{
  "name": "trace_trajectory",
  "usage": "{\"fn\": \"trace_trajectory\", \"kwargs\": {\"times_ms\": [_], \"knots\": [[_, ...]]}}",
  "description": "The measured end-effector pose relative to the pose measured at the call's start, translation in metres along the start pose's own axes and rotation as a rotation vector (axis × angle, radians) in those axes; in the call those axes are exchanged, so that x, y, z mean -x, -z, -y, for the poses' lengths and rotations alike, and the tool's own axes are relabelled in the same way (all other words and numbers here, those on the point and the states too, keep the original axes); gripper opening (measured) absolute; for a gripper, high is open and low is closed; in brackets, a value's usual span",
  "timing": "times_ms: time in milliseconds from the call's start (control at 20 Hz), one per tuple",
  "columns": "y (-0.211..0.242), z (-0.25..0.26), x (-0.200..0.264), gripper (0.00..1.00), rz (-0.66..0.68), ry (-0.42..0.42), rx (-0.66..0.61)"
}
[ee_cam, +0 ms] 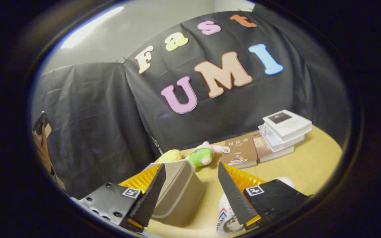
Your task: Open the storage box then place both shoes into the box .Put the left shoe in first, then the right shoe, with the right side of both shoes facing outward in a uniform manner.
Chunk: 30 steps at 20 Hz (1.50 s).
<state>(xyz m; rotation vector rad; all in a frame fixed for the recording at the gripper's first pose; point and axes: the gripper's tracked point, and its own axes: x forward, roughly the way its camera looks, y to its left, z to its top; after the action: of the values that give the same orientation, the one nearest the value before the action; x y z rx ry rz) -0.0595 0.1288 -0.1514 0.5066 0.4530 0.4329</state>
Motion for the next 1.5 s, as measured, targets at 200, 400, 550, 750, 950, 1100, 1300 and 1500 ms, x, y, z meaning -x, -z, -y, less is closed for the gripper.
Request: {"fn": "trace_trajectory", "kwargs": {"times_ms": [200,400,550,750,950,1100,1300,1500], "knots": [[0.037,-0.008,-0.008,1.00,-0.063,-0.062,-0.116],[0.062,-0.020,-0.015,1.00,-0.136,-0.145,-0.298],[0.084,-0.033,-0.019,1.00,-0.224,-0.208,-0.482],[0.111,-0.033,-0.033,1.00,-0.311,-0.252,-0.694],[0.128,-0.041,-0.035,1.00,-0.393,-0.295,-0.838],[0.135,-0.047,-0.039,0.99,-0.434,-0.318,-0.900],[0.139,-0.051,-0.043,1.00,-0.473,-0.340,-0.984],[0.129,-0.051,-0.039,1.00,-0.480,-0.359,-1.034]]}}
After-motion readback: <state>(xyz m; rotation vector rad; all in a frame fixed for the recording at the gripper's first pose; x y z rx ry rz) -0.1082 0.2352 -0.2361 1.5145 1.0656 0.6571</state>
